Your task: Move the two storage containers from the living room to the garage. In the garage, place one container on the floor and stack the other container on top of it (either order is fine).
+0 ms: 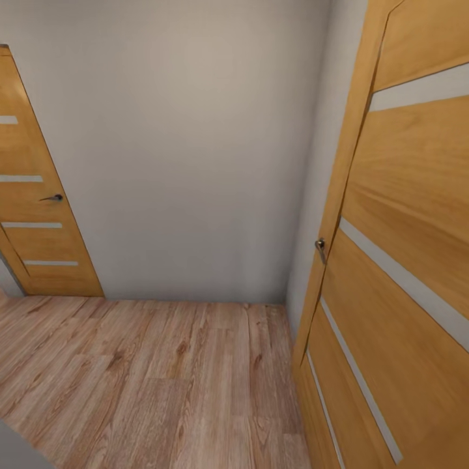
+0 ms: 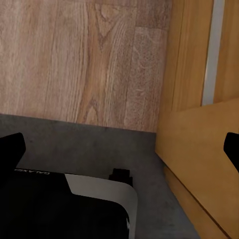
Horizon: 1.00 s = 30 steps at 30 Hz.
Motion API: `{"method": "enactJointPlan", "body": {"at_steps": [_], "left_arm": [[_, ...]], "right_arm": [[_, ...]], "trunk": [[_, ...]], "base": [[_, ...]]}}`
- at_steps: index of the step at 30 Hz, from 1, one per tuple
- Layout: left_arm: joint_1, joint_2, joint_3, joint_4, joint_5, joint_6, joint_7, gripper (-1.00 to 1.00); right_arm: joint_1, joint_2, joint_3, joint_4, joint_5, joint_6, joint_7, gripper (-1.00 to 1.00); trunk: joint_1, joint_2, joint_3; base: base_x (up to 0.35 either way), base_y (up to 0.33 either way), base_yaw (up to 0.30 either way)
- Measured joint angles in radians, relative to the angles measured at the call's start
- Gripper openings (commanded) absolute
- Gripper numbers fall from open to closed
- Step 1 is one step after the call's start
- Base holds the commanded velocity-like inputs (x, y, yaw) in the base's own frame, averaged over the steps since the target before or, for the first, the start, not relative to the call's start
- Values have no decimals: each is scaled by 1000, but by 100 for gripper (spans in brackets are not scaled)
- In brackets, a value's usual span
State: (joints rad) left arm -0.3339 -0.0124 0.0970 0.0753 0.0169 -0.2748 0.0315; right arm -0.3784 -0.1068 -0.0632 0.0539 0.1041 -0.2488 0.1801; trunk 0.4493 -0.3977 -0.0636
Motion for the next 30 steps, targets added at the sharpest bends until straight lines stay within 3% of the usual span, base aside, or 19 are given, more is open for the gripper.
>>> {"method": "enactJointPlan", "body": {"at_steps": [11,24,30], "left_arm": [[0,-1,0,0,0,0,1,100],[0,0,0,0,0,0,1,100],[0,-1,0,0,0,0,1,100]], "right_arm": [[0,0,0,0,1,0,0,100],[0,0,0,0,1,0,0,100],[0,0,0,0,1,0,0,100]], "trunk": [[0,0,0],[-1,0,0],[0,0,0]], "base": [[19,2,0],[278,0,0],[87,0,0]]}}
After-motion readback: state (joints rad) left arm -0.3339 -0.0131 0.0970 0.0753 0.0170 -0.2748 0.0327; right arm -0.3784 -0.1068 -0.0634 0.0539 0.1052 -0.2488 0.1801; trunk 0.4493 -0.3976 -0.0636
